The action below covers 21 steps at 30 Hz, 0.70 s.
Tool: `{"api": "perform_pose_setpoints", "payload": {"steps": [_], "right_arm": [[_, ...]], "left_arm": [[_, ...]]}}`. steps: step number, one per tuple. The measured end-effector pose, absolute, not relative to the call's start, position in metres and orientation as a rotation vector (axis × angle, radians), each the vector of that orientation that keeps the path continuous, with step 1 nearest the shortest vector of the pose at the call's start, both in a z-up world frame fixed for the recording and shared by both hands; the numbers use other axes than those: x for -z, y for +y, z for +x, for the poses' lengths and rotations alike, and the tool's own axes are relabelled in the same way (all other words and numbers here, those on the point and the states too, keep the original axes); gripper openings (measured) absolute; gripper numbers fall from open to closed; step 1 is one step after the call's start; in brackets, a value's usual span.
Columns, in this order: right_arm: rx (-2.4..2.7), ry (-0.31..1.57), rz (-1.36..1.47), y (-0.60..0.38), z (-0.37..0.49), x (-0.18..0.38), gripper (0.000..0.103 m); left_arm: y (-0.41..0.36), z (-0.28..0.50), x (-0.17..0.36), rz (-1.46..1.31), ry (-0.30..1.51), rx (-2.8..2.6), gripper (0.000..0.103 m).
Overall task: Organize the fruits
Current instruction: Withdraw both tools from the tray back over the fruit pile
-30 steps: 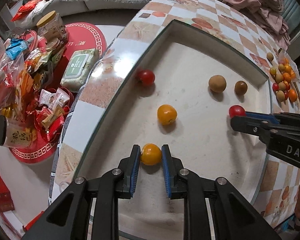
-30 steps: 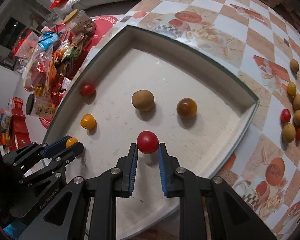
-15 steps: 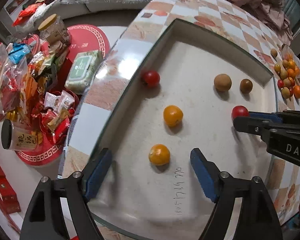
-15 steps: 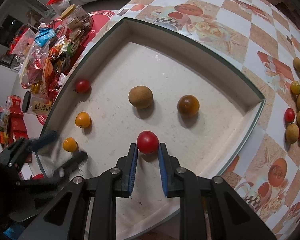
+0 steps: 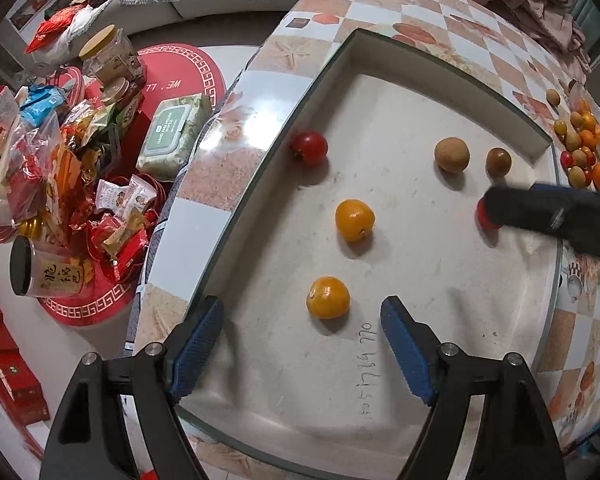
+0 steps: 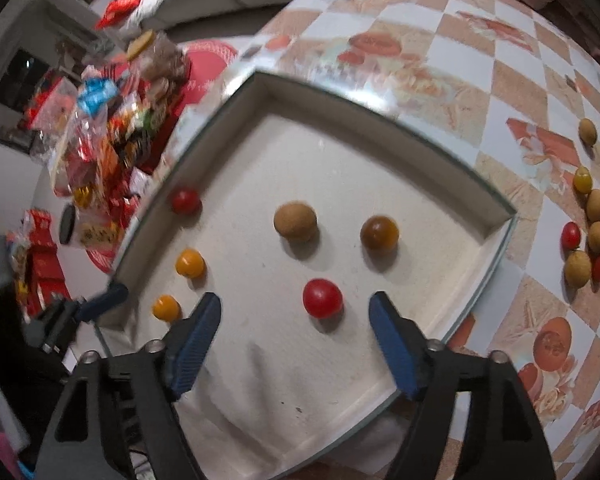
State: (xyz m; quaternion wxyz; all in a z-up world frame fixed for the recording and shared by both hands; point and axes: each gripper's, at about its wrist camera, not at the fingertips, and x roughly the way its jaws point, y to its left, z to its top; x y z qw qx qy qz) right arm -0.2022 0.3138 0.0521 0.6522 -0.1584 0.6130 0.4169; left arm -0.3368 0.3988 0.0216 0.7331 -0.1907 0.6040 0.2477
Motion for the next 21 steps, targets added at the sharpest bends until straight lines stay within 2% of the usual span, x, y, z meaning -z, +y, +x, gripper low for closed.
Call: {"api": "perform_pose_setpoints", "payload": {"steps": [10, 21], "right_arm": [[-0.878, 1.318, -0.202, 0.274, -0.172, -0.090, 0.080], [-0.633, 1.329, -0.145, 0.171, -0.117, -0.076, 0.080]], "left_arm": [[0.378, -0.305, -0.048, -0.356, 1.293, -0.478, 0.081], [0.310, -0.230, -0.076, -0.281, 1.249, -0.304, 0.081]]}}
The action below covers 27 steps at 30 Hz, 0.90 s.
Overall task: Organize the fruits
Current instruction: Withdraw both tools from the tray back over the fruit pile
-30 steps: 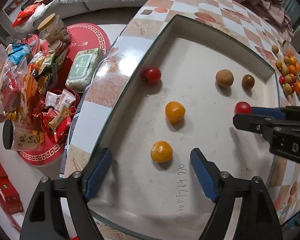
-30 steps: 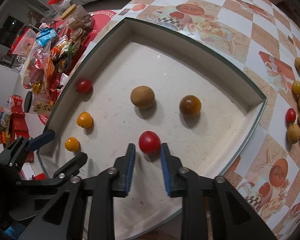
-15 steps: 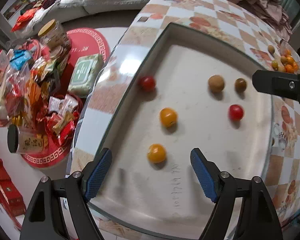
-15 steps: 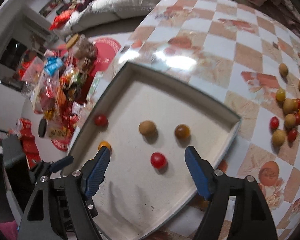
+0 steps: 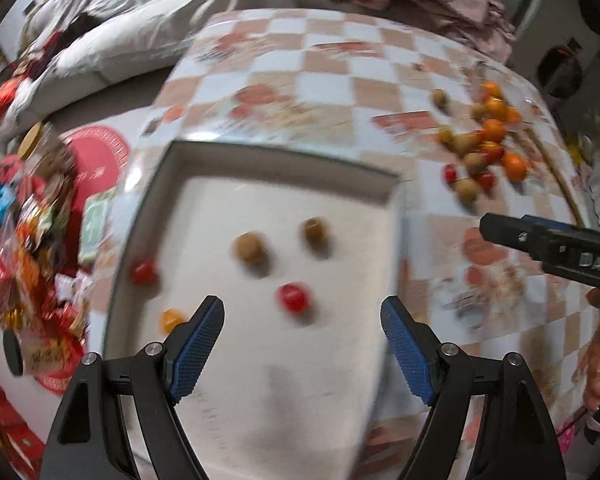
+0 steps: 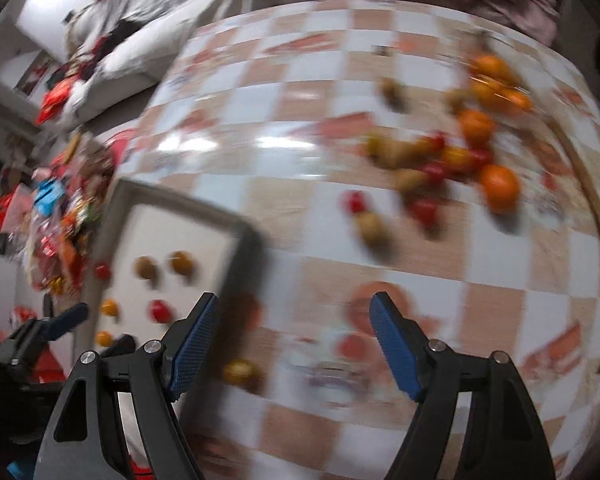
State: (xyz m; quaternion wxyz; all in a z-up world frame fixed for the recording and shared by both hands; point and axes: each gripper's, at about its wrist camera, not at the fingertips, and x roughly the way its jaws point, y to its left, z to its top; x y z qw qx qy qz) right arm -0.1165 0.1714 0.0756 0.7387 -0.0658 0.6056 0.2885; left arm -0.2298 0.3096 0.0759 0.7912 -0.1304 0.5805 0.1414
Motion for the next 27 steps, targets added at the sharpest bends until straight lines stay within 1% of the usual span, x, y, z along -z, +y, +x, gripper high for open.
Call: {"api": "perform_pose_setpoints", "payload": {"steps": [9, 15, 17, 19, 22, 24, 25, 26, 27], "right_arm": [[-0.461, 1.341, -0.090, 0.087, -0.070, -0.062, 0.080], [-0.464, 1.348, -0.079, 0.067, -0.049, -0.056, 0.079], [-0.495, 1.349, -0.066, 0.067, -0.044, -0.057, 0.068], [-0.540, 1.356, -0.073, 0.070, -0.039, -0.055, 0.062], [-0.563, 1.363, -0.092, 0.077, -0.031, -0.049, 0.058], [-0.561, 1.362, -0.081, 0.076, -0.026, -0.046, 0.058], [-0.557, 1.361, -0.079, 0.076, -0.022, -0.044, 0.058], [-0.554, 1.360, -0.080, 0.076, -0.020, -0.042, 0.058], [-0.552, 1.358, -0.083, 0.076, -0.018, -0.040, 0.058]], "left_arm": [[0.247, -0.171, -0.080, -0.241, 1.249, -0.191, 0.081], [0.219, -0.136, -0.065, -0.228, 1.266, -0.174, 0.081], [0.213, -0.126, -0.057, -0.224, 1.274, -0.177, 0.081], [0.209, -0.120, -0.051, -0.229, 1.283, -0.181, 0.081], [0.206, -0.111, -0.044, -0.234, 1.286, -0.184, 0.081], [0.203, -0.104, -0.039, -0.228, 1.285, -0.188, 0.081], [0.203, -0.101, -0.036, -0.229, 1.285, -0.191, 0.080], [0.203, -0.097, -0.032, -0.231, 1.290, -0.195, 0.072], [0.203, -0.094, -0.029, -0.237, 1.300, -0.197, 0.067]]}}
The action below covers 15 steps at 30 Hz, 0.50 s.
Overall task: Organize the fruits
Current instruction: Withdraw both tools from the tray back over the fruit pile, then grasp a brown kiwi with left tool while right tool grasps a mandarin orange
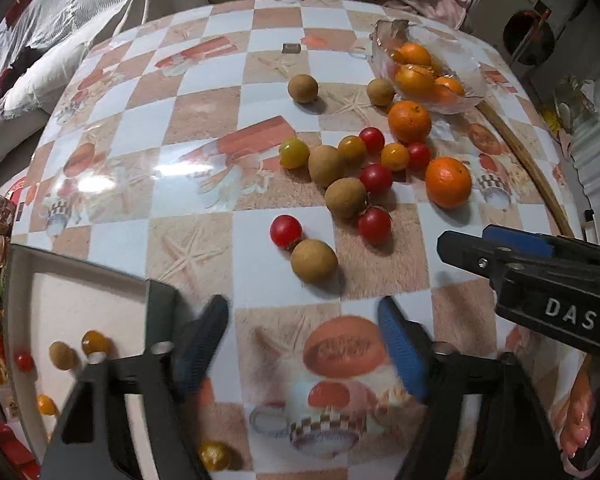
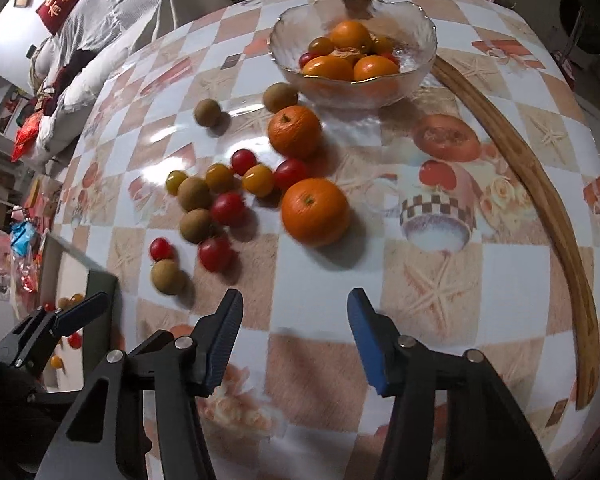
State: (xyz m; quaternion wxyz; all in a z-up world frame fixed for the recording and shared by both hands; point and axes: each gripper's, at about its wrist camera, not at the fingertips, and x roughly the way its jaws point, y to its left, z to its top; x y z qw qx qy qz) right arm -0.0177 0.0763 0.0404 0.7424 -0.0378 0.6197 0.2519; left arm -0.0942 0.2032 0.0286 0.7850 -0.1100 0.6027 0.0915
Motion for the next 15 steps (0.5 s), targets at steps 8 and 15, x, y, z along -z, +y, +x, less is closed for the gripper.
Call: {"api": "perform_pose_setpoints", "payload": {"steps": [8, 15], "right_arm": [[-0.555, 1.338, -0.112, 0.081, -0.001, -0.030, 0.058], [-0.580, 1.303, -0.138, 0.093, 0.009, -0.032, 0.056]], "left_arm": [[0.209, -0.078, -0.009, -0.312, 1.327, -0.239, 0.067], [0.206, -0.069, -0.009, -0.323, 1.307, -0.262, 0.057]]}}
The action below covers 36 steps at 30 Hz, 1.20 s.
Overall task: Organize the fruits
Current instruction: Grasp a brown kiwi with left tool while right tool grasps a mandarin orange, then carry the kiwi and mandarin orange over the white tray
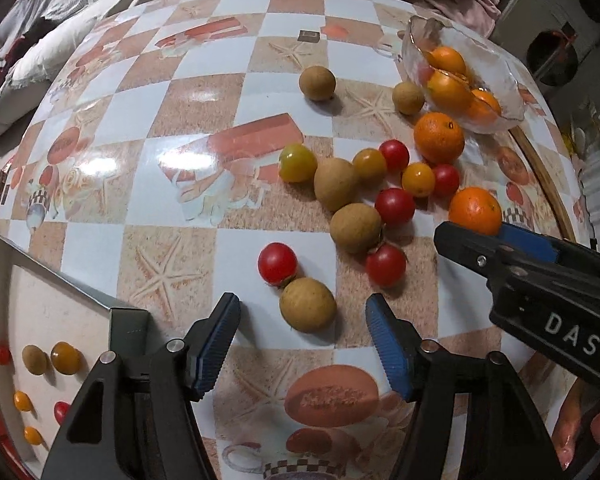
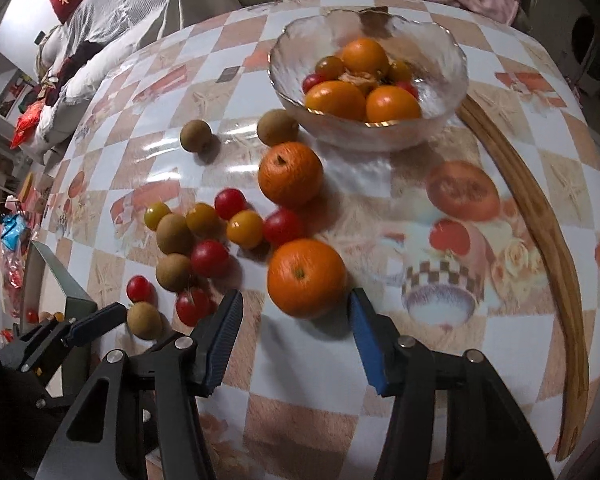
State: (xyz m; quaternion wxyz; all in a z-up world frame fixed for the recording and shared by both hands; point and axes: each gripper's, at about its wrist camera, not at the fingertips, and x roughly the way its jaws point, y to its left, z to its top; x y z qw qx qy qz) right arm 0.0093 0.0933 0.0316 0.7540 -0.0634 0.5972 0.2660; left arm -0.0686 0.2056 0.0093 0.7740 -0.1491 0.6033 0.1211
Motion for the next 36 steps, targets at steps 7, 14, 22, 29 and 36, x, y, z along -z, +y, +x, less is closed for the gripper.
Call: {"api": "perform_pose_setpoints", "payload": {"steps": [7, 14, 22, 29, 36], "right_arm": [[-0.576, 1.294, -0.141, 0.095, 0.010, -0.032, 0.041], [-0.586, 1.293, -0.114, 0.088, 0.003, -0.037, 0.041], [-0.591, 1.298, -0.101, 0.077, -0.015, -0.047, 0.041], [-0.604, 1.289, -0.097, 0.079, -0.031, -0.062, 0.041], [-0.644, 1.272, -0.116, 0.099, -0.050, -0.077, 0.041]], "left_arm": [[0.210, -0.064, -0.013, -0.323, 1.295, -0.253, 0.029], [0.217, -0.076, -0.025, -0.359, 1.257, -0.213, 0.029], [0.216, -0.103, -0.049, -0.350, 1.229, -0.177, 0.029], [0.225, -0.124, -0.062, -0.338, 1.222, -0.165, 0.029], [0.247, -0.151, -0.078, -0.356, 1.193, -0.187, 0.029]]}}
